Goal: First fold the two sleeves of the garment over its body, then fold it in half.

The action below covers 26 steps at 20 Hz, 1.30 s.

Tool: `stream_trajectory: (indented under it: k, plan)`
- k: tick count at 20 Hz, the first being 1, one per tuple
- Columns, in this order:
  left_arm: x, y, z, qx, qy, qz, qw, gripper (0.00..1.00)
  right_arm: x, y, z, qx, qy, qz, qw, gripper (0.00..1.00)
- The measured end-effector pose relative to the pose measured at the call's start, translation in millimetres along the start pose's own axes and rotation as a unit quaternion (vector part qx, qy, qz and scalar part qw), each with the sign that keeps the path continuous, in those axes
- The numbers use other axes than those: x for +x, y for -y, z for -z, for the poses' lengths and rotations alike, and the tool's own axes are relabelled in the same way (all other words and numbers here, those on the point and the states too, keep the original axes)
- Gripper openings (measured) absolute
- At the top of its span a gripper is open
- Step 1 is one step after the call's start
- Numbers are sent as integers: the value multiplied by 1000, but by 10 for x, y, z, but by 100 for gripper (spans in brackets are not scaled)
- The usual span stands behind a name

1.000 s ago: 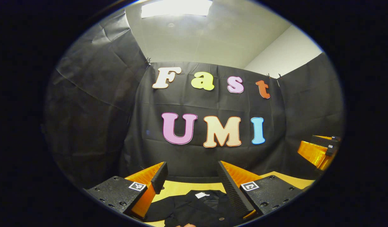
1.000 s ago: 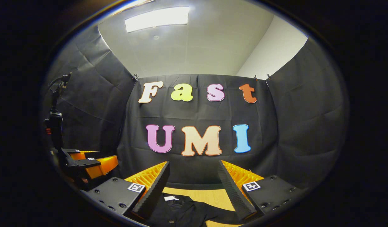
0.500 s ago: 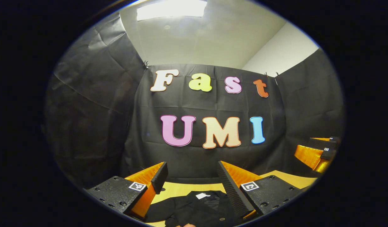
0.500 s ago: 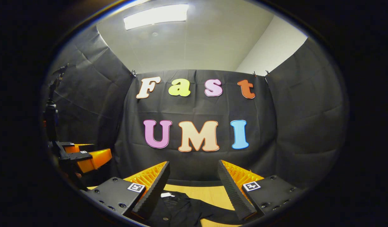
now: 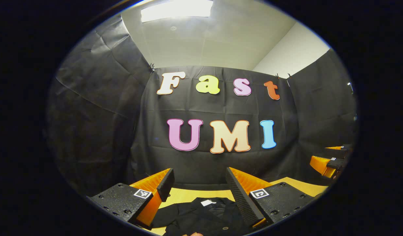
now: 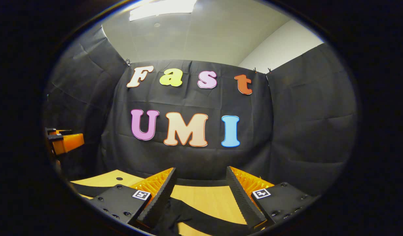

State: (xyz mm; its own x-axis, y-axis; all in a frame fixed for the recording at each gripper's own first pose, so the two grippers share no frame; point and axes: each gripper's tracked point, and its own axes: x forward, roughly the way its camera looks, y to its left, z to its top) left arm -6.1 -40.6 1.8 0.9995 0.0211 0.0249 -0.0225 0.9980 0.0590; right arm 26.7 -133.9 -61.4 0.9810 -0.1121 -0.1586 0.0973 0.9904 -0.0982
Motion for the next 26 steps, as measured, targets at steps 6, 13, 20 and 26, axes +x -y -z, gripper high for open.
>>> stream_trajectory:
  k: [6,13,20,26]
  plan:
    - [-30,122,33,9,-4,-12,1000,92,193,724,624,-17,-88,36,995,97]
    - [-84,365,98,20,-10,-22,1000,92,248,1384,1541,-32,-195,51,979,98]
    - [-137,646,164,29,-17,-29,999,92,155,1871,2491,-36,-307,47,950,98]
    - [-143,836,185,40,-21,-31,998,92,116,1944,3206,-32,-412,23,910,99]
